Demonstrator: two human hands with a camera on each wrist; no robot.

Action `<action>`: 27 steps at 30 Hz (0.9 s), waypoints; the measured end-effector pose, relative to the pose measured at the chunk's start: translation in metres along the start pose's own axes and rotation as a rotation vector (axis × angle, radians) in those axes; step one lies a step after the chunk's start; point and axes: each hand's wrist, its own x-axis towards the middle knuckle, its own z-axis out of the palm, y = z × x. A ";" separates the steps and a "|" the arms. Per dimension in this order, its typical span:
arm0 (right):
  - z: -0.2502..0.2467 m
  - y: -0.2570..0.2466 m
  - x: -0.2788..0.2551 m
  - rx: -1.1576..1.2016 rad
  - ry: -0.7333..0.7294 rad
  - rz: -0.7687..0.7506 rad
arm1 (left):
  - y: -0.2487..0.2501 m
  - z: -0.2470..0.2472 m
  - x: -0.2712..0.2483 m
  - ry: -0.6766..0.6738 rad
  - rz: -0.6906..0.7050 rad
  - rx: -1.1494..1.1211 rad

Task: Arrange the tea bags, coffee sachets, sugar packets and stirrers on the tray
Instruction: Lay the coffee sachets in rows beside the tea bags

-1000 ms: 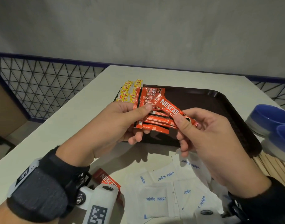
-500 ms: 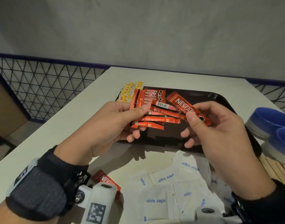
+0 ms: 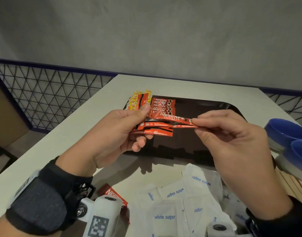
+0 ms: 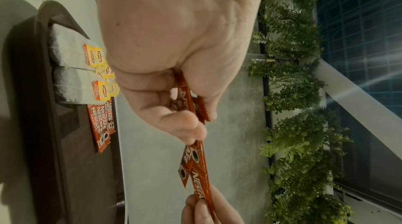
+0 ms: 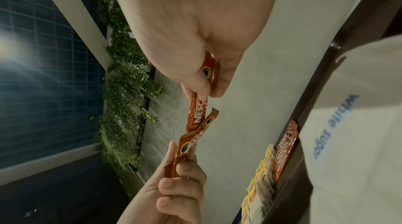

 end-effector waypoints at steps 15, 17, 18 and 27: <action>-0.005 -0.001 0.006 0.127 0.065 0.268 | -0.002 -0.009 0.005 0.164 0.179 0.018; -0.006 -0.001 0.008 0.247 0.070 0.391 | -0.002 -0.012 0.005 0.183 0.200 0.012; -0.006 -0.001 0.009 0.323 0.071 0.458 | -0.002 -0.012 0.006 0.190 0.209 0.009; -0.014 0.004 0.028 0.385 0.021 0.723 | 0.003 -0.019 0.011 0.365 0.315 -0.136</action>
